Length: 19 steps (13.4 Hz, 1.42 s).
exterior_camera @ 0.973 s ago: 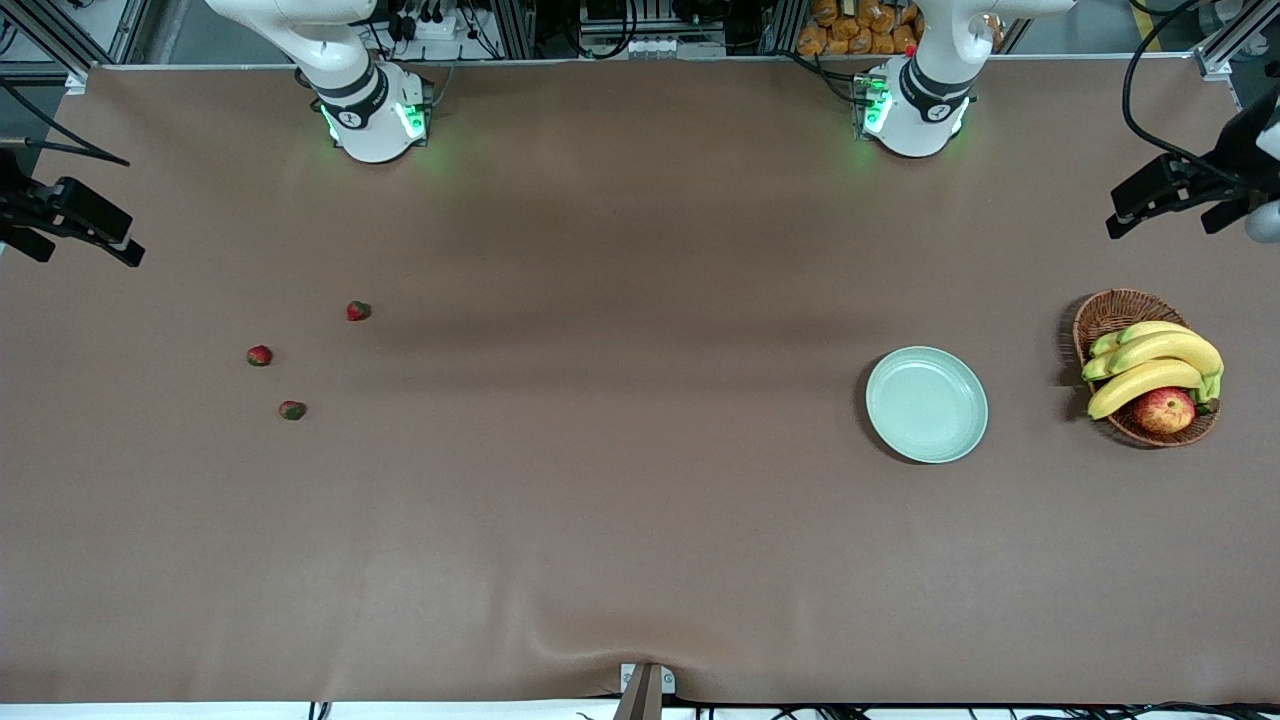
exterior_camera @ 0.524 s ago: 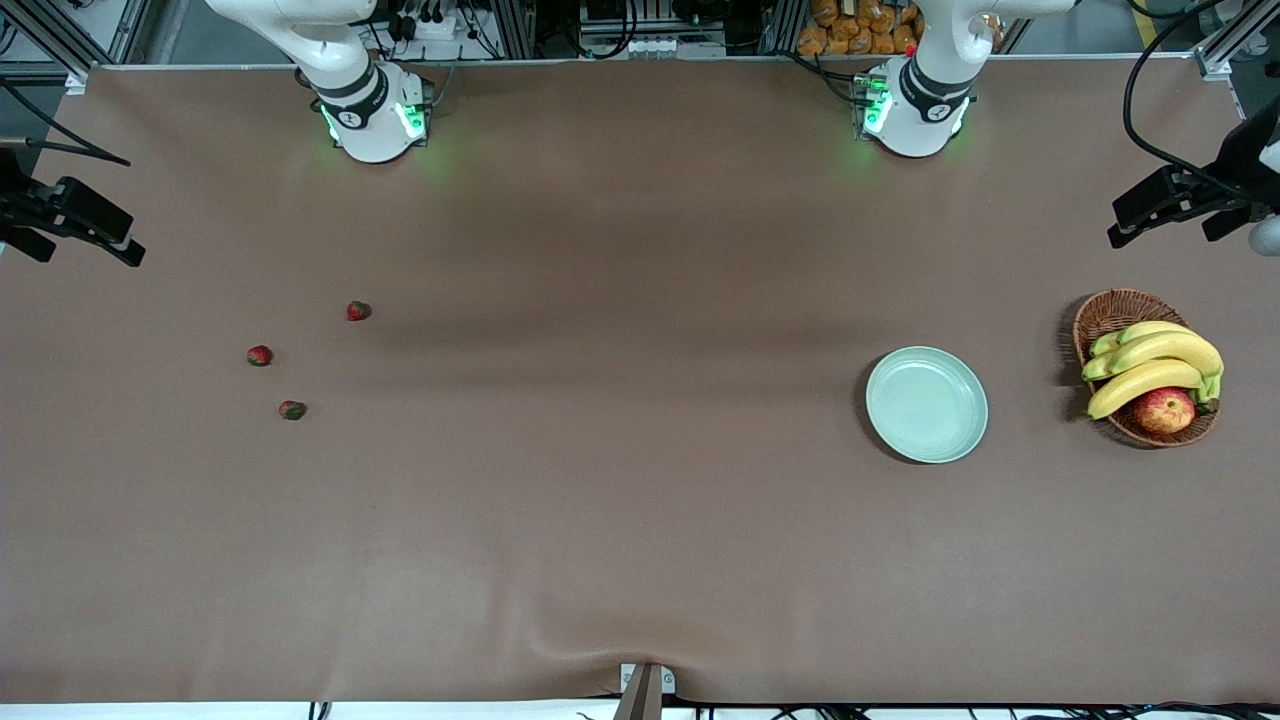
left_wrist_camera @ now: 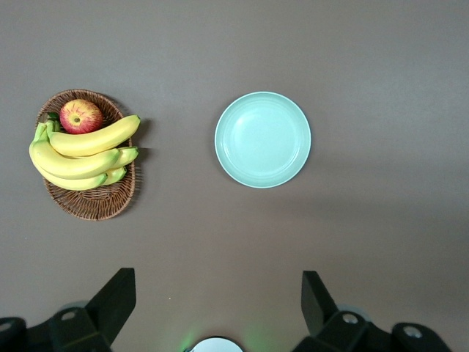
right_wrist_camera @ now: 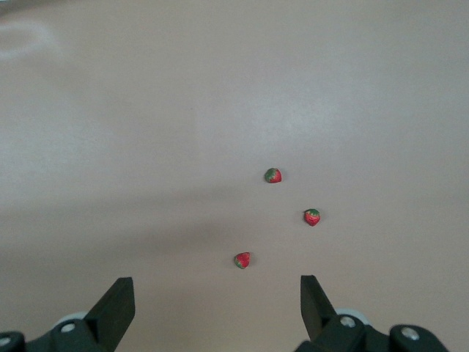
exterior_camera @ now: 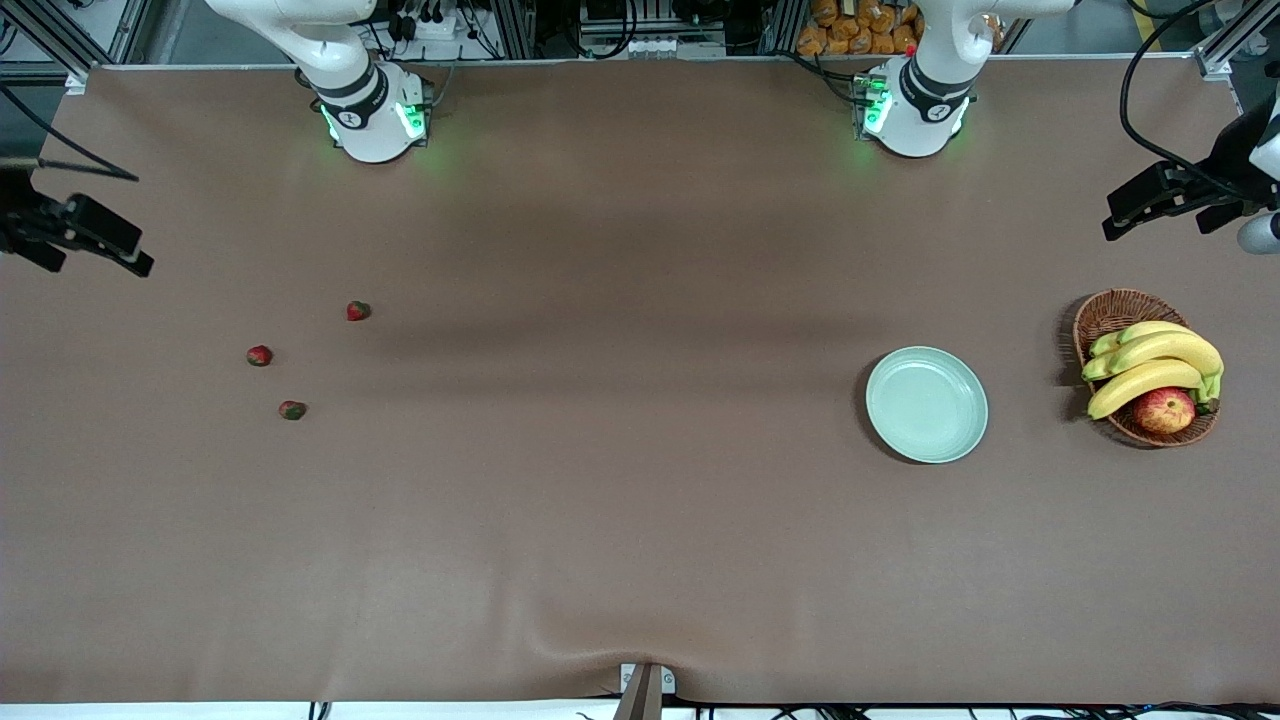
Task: Collect all strawberries into plate
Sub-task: 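Reach down and grasp a red strawberry with the right gripper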
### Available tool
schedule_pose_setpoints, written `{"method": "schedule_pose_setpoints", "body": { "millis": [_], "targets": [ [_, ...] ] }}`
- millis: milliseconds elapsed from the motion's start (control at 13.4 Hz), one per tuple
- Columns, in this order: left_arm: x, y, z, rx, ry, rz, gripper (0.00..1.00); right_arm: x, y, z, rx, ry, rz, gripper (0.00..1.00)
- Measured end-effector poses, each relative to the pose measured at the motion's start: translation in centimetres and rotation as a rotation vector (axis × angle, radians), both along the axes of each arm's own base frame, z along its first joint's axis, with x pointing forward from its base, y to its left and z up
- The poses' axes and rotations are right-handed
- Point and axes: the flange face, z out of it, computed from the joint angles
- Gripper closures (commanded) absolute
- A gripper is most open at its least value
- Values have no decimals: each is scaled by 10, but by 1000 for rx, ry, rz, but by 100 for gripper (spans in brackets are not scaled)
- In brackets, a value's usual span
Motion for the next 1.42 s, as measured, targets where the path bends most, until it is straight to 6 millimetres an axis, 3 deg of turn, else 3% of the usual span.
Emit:
{"method": "schedule_pose_setpoints", "body": {
  "millis": [673,898,1122,1422],
  "targets": [
    [-1,-3,-12,2,30,-6,0,54,2,-112,8,152,4,0],
    [-1,-3,-13,2,32,-5,0,66,2,-158,10,190,3,0],
    [1,-3,-16,1,23,-4,0,65,1,-219,10,197,-3,0],
    [12,-4,-27,1,-9,-2,0,46,1,-293,7,192,-10,0]
  ]
}}
